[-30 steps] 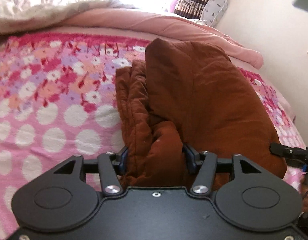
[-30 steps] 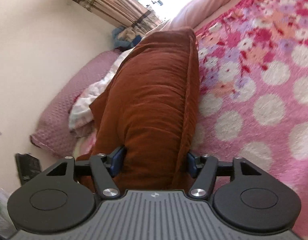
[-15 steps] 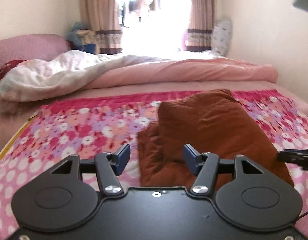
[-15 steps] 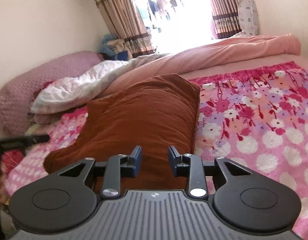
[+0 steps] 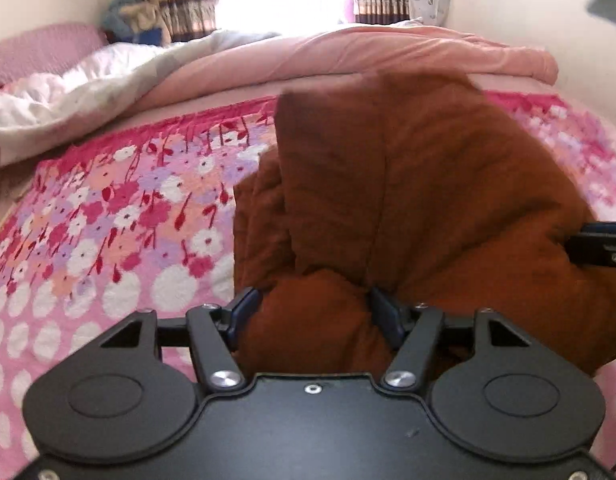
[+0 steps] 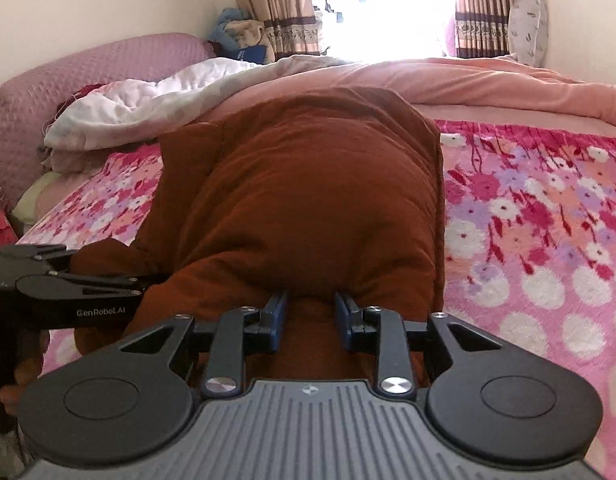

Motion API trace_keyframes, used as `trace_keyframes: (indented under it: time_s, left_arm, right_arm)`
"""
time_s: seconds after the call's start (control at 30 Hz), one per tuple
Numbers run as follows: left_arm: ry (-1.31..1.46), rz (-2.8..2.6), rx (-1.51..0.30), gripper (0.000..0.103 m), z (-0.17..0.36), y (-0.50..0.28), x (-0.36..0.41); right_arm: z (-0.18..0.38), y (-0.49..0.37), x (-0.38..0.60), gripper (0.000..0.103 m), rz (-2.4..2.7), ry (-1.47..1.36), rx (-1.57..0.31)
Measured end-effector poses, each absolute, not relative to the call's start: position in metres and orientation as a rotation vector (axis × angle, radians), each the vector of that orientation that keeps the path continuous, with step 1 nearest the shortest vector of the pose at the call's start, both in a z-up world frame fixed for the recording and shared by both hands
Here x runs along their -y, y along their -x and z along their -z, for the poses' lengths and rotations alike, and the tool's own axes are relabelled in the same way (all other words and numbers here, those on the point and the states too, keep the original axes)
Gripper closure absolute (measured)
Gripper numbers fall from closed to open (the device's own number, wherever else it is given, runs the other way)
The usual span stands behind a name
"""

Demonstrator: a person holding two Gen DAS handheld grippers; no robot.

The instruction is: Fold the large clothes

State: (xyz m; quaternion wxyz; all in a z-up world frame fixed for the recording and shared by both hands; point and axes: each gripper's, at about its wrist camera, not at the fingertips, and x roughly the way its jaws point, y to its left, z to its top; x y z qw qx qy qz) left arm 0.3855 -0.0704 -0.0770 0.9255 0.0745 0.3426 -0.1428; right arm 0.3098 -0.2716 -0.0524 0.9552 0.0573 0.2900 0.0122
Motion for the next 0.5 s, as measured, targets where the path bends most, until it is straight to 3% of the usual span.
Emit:
trace_keyframes:
  time_s: [0.1, 0.17, 0.27, 0.5]
  left_arm:
    - [-0.079, 0.312, -0.673, 0.039, 0.040, -0.401, 0.062]
    - [-0.035, 0.312, -0.633, 0.039, 0.024, -0.419, 0.062]
    - [-0.010, 0.315, -0.683, 0.039, 0.016, -0.467, 0.080]
    - [-0.182, 0.224, -0.781, 0.036, 0.076, -0.536, 0.125]
  right_arm:
    - [0.021, -0.312, 0.289, 0.069, -0.025, -0.130, -0.523]
    - [0.005, -0.325, 0.305, 0.059, -0.005, -0.146, -0.489]
    - [-0.002, -0.365, 0.327, 0.057, 0.078, -0.196, -0.478]
    - [0.040, -0.461, 0.352, 0.060, 0.089, -0.344, -0.643]
